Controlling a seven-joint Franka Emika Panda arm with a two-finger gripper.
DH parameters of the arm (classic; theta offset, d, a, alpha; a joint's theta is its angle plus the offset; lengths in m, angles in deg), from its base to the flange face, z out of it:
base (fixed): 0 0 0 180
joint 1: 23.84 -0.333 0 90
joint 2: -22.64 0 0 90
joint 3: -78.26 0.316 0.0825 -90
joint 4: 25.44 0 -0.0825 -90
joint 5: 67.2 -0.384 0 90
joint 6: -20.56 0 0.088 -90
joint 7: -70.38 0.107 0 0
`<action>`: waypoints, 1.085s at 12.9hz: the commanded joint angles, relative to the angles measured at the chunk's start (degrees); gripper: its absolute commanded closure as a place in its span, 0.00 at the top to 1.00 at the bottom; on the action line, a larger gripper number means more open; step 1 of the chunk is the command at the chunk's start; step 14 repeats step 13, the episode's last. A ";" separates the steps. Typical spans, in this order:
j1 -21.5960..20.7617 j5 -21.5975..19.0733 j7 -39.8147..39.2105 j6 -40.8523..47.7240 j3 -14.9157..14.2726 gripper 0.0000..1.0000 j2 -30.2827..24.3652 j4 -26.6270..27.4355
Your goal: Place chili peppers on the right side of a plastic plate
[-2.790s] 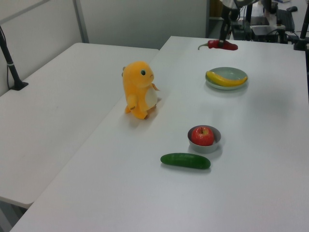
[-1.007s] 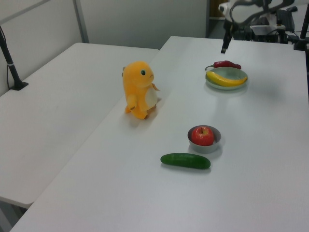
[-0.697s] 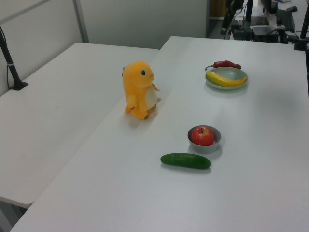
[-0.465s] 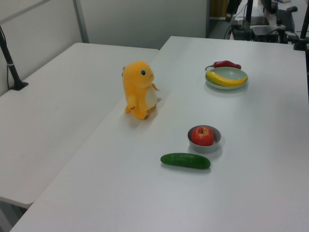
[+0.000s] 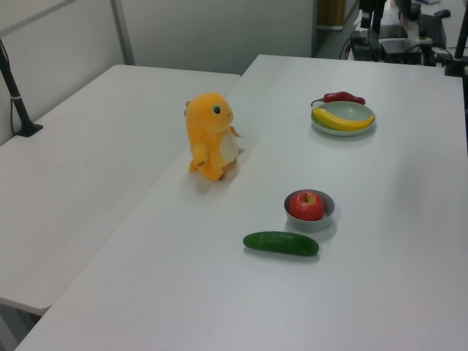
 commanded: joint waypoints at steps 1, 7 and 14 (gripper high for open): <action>-6.69 -0.73 5.22 2.48 -1.01 1.00 -3.35 3.91; -13.91 -0.73 -4.23 -7.52 -3.73 1.00 -3.01 8.57; -13.91 -3.63 -9.01 -10.44 -4.87 1.00 -3.10 9.11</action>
